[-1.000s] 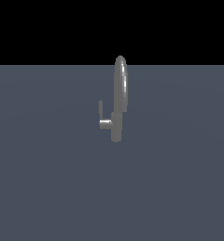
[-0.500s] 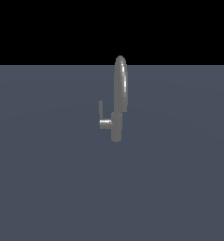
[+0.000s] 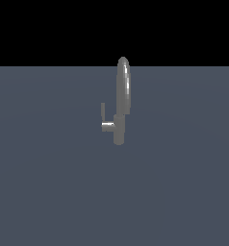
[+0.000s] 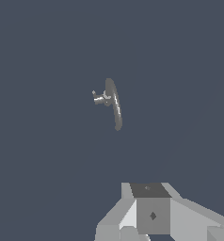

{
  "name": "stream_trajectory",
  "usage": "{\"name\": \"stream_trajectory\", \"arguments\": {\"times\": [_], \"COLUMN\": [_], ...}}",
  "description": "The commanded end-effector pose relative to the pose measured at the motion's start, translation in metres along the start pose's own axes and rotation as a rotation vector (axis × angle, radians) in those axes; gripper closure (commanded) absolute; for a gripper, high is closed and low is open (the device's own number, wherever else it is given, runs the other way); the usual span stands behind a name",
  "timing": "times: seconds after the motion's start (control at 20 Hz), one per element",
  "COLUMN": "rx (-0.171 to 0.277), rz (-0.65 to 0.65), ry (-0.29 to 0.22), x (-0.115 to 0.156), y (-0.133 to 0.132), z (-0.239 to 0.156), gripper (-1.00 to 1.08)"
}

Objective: Turn on the faucet by rotating a designated handle.

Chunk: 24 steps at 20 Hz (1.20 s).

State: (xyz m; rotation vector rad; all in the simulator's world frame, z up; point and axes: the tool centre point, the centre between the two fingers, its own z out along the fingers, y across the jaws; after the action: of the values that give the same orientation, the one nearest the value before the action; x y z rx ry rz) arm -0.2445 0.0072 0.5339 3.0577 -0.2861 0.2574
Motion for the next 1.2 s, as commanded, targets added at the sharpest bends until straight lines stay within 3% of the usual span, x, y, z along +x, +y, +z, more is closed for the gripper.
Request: {"name": "stream_trajectory", "arguments": {"times": [0.0, 0.6, 1.15], "rx": [-0.008, -0.077, -0.167], "rz": [0.053, 0.33, 0.549], "ry": [0.048, 0.29, 0.454], "x": [0.0, 0.007, 0.036], "y": [-0.01, -0.084, -0.161], "z": [-0.014, -0.059, -0.036], "gripper": [1.08, 1.08, 1.08]}}
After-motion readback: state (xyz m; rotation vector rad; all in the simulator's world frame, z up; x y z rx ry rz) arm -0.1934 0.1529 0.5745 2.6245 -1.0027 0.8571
